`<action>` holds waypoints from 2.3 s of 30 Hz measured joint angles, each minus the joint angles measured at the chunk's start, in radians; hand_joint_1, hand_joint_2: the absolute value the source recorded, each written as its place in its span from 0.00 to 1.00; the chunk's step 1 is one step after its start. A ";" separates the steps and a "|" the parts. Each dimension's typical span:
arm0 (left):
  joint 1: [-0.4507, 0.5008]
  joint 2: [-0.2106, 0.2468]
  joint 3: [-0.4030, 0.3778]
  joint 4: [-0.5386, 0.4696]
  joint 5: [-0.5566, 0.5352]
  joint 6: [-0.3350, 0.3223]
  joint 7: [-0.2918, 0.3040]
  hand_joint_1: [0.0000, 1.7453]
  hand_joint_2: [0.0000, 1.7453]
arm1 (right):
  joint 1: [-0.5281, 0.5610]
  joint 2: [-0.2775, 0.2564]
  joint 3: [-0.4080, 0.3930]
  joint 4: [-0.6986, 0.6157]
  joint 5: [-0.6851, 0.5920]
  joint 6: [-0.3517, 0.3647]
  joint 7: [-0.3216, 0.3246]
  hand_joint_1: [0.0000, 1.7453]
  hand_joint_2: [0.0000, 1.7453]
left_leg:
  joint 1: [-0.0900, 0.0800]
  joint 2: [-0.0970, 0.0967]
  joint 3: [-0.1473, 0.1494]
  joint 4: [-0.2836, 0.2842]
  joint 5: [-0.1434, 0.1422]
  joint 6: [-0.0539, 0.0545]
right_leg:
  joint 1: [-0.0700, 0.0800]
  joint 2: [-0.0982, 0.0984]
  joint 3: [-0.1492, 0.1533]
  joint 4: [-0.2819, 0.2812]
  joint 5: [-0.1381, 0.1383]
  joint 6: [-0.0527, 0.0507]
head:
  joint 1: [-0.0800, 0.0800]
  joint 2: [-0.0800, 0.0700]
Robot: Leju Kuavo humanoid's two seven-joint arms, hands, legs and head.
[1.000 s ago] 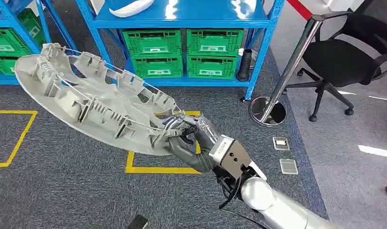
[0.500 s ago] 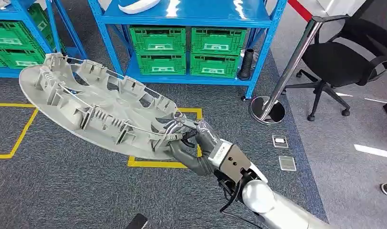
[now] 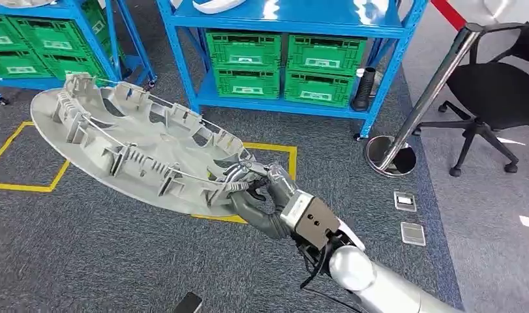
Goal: Take the parts from the cabinet and place them on the table.
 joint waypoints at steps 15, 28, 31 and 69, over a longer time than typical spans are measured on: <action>-0.005 -0.001 -0.004 0.000 -0.012 0.017 0.000 0.00 1.00 | 0.005 -0.002 0.000 0.004 0.000 0.006 0.004 1.00 1.00 | 0.002 -0.119 -0.011 -0.024 0.003 0.041 | -0.008 0.119 -0.023 0.055 0.014 0.033 | 0.009 0.000; 0.001 0.000 -0.023 0.000 -0.043 0.072 0.000 0.00 1.00 | 0.034 -0.001 -0.002 0.005 0.000 -0.006 0.010 1.00 1.00 | 0.008 -0.048 -0.136 0.203 -0.068 -0.023 | -0.012 0.009 0.001 0.000 -0.003 -0.003 | -0.009 0.000; 0.000 0.003 -0.023 0.000 -0.039 0.069 0.000 0.00 1.00 | 0.037 -0.001 -0.002 0.005 0.000 -0.007 0.015 1.00 1.00 | 0.003 0.005 -0.025 -0.007 0.008 -0.015 | -0.010 -0.022 0.004 0.003 -0.010 0.009 | -0.010 0.000; -0.003 0.011 -0.025 0.000 -0.020 0.068 0.003 0.00 1.00 | 0.061 -0.005 -0.036 0.003 0.016 -0.015 0.028 1.00 1.00 | 0.001 -0.024 -0.036 -0.031 0.029 0.041 | -0.008 0.045 -0.030 0.109 -0.093 0.037 | -0.001 0.000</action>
